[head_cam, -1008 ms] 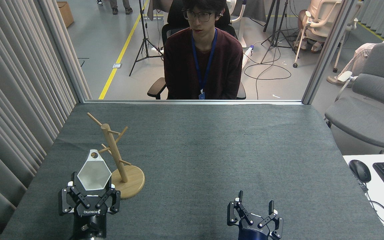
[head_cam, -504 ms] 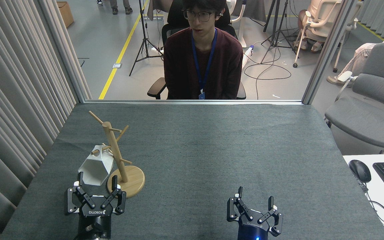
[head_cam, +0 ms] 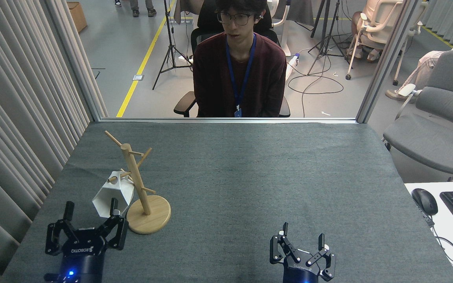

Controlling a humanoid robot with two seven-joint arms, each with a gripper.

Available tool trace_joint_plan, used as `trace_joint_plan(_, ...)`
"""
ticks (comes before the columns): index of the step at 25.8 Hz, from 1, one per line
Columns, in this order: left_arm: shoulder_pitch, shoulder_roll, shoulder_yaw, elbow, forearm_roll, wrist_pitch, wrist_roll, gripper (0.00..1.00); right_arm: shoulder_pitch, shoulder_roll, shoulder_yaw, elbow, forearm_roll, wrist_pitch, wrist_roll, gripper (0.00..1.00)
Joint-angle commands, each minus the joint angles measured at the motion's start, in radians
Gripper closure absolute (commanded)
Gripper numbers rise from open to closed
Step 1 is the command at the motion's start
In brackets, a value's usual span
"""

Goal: Hang cup on storage rack
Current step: 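Open the left gripper and pull it back toward the robot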

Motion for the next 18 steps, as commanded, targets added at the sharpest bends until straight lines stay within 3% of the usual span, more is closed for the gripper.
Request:
trace_joint_plan(1, 0.051, 0.041, 0.013, -0.013, 0.133, -0.208, -0.072, 0.0, 0.014, -0.028, 0.001, -0.01, 0.005, 0.0, -0.002, 0.02)
trace_joint_plan(3, 0.072, 0.042, 0.002, 0.0, 0.113, -0.231, -0.1, 0.0, 0.03, -0.051, 0.001, -0.016, 0.005, -0.005, -0.004, 0.02)
trace_joint_plan(6, 0.083, 0.034, -0.078, 0.023, 0.031, -0.184, -0.13, 0.0, 0.06, -0.077, 0.002, -0.03, 0.005, -0.048, -0.007, 0.02)
trace_joint_plan(9, 0.115, 0.031, -0.09, 0.029, -0.11, -0.11, -0.133, 0.0, 0.129, -0.121, 0.025, -0.089, 0.007, -0.149, -0.013, 0.02)
trace_joint_plan(12, 0.171, 0.031, -0.087, 0.016, -0.142, -0.093, -0.135, 0.0, 0.185, -0.167, 0.057, -0.178, 0.013, -0.218, -0.019, 0.02)
trace_joint_plan(16, 0.2, 0.027, -0.059, -0.01, -0.144, -0.046, -0.144, 0.0, 0.236, -0.187, 0.073, -0.218, 0.116, -0.237, -0.019, 0.02)
trace_joint_plan(18, 0.201, 0.027, -0.058, -0.01, -0.14, -0.017, -0.147, 0.0, 0.251, -0.192, 0.071, -0.235, 0.12, -0.25, -0.019, 0.02)
